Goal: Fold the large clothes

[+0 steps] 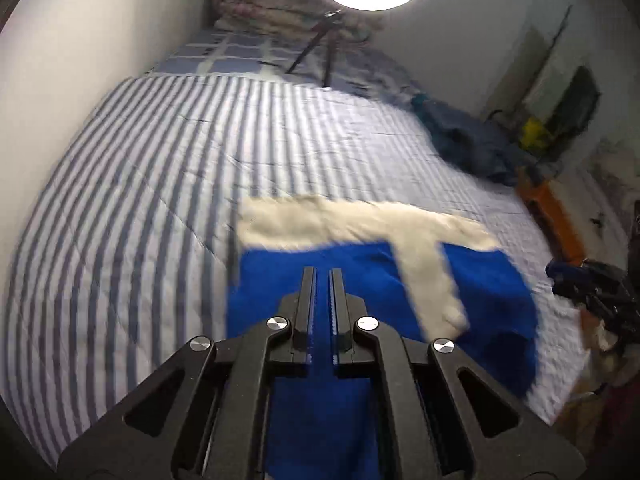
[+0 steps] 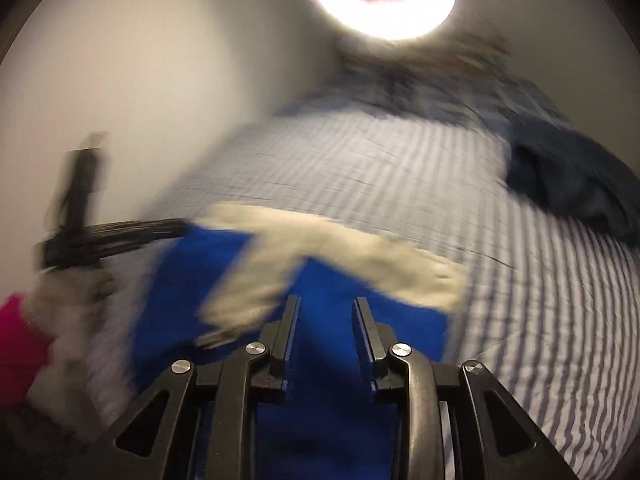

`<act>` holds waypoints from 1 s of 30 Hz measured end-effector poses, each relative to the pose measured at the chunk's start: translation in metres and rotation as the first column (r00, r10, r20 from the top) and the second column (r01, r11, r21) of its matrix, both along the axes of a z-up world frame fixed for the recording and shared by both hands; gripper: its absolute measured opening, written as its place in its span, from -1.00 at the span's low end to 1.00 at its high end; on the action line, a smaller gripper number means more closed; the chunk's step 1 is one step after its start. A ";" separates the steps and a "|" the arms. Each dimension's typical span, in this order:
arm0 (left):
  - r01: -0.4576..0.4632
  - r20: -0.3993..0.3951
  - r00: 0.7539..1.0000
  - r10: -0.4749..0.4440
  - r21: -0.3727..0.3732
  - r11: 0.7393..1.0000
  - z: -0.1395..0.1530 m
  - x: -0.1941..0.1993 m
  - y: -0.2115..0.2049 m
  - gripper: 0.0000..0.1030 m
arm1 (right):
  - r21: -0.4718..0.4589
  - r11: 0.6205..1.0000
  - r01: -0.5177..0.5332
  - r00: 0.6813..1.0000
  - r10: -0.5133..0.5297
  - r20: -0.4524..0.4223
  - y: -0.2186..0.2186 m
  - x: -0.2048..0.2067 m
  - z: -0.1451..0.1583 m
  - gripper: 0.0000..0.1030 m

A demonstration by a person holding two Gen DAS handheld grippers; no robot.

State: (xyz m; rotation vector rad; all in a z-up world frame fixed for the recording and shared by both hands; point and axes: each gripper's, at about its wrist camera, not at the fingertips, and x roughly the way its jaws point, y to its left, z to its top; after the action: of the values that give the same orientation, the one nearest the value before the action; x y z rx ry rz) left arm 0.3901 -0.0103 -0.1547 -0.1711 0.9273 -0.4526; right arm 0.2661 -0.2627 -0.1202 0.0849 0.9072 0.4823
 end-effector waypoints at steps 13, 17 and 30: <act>0.101 -0.068 0.993 -0.096 0.080 0.992 -0.043 -0.049 -0.009 -0.95 | -0.146 0.987 -0.065 0.997 0.058 -0.054 0.035 -0.020 -0.058 -0.41; 0.113 -0.091 0.990 -0.108 0.056 0.992 -0.050 -0.050 -0.005 -0.94 | -0.031 0.998 0.046 0.985 -0.051 -0.165 0.007 0.001 -0.083 -0.48; -0.167 -0.255 0.964 0.077 -0.351 0.922 -0.038 -0.006 0.102 0.10 | 0.228 0.933 0.280 0.955 -0.245 -0.170 -0.083 -0.006 -0.036 0.31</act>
State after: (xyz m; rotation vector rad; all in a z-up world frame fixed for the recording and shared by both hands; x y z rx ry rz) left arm 0.3841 0.0920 -0.1923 -0.6370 1.0511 -0.4943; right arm 0.2604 -0.3452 -0.1562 0.4704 0.9509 0.3405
